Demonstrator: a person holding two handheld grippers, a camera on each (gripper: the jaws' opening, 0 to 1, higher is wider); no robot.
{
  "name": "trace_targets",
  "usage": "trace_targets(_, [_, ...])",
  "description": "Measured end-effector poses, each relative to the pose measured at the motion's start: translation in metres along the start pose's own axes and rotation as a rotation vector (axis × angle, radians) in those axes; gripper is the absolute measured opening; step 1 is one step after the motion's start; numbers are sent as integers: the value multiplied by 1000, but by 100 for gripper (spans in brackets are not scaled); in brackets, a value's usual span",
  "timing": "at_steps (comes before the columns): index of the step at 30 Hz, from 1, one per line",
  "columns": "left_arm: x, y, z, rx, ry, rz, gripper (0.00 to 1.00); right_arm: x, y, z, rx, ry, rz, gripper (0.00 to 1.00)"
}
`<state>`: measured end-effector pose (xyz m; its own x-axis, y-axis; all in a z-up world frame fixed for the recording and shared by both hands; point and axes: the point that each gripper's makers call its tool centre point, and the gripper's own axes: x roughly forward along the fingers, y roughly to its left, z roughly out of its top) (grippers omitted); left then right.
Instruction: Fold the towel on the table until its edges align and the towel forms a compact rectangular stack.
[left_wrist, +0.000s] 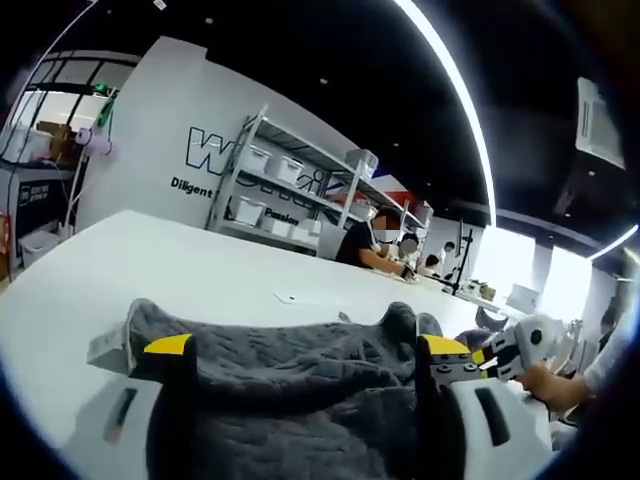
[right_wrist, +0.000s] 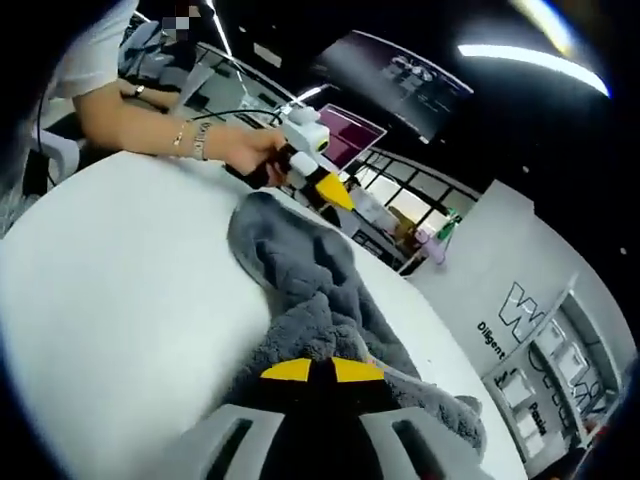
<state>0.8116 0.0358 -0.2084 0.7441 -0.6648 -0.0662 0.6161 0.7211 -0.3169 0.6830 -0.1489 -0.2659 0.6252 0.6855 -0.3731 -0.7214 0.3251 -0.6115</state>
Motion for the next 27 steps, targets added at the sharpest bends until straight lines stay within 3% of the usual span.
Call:
trace_targets(11, [0, 0, -2, -2, 10, 3, 95, 2, 3, -3, 60, 0, 34, 13])
trace_targets(16, [-1, 0, -1, -5, 7, 3, 95, -6, -4, 15, 113, -93, 12, 19])
trace_targets(21, [-1, 1, 0, -8, 4, 3, 95, -11, -11, 20, 130, -123, -7, 23])
trace_targets(27, [-1, 1, 1, -9, 1, 0, 95, -32, -31, 42, 246, -277, -62, 23])
